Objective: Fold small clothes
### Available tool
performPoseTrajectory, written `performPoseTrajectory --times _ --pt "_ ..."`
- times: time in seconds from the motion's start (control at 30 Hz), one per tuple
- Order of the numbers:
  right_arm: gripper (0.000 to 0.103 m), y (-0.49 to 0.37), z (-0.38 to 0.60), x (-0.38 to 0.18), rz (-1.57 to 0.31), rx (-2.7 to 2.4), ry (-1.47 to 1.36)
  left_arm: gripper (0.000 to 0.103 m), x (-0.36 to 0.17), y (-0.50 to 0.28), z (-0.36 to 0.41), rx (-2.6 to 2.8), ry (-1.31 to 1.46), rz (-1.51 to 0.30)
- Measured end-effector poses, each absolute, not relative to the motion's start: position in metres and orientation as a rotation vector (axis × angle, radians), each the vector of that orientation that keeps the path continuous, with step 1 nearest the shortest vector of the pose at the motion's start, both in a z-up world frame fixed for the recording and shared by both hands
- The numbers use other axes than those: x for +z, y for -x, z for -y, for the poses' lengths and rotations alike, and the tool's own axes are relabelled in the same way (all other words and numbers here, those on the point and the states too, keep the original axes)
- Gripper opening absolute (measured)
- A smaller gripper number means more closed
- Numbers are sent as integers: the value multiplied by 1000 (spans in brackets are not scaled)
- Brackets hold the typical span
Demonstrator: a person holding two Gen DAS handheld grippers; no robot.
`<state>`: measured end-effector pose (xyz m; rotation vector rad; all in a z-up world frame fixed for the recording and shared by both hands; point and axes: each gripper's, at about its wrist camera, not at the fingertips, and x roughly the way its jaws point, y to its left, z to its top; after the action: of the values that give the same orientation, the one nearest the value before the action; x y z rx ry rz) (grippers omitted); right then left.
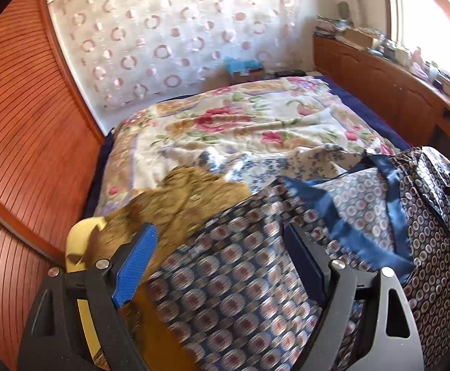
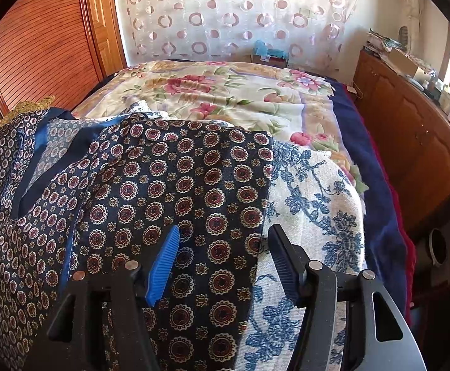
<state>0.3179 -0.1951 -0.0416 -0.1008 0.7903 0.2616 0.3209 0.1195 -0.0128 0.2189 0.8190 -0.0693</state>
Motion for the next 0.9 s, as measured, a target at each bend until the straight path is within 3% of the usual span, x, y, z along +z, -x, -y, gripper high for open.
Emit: performPoseTrajectory --times 0.27,0.43,0.7,0.77,0.83,0.9 --pt "62 -340 200 -29 -800 264 90 84 -39 -302 -168 -38 -111 -887" --pt "62 -362 195 -36 -834 249 120 69 -51 -297 -176 -86 -19 -912" --pt "62 -389 196 -40 -859 242 72 67 -66 -298 -185 -93 76 -949" --pt "62 -389 194 -40 -860 244 83 60 -66 -298 -186 -124 116 -940" --pt "59 -388 190 -41 -867 256 98 45 -65 -300 -186 -148 135 -942" --pt "46 -388 190 -38 -873 280 104 34 -63 -300 -184 -143 120 -935"
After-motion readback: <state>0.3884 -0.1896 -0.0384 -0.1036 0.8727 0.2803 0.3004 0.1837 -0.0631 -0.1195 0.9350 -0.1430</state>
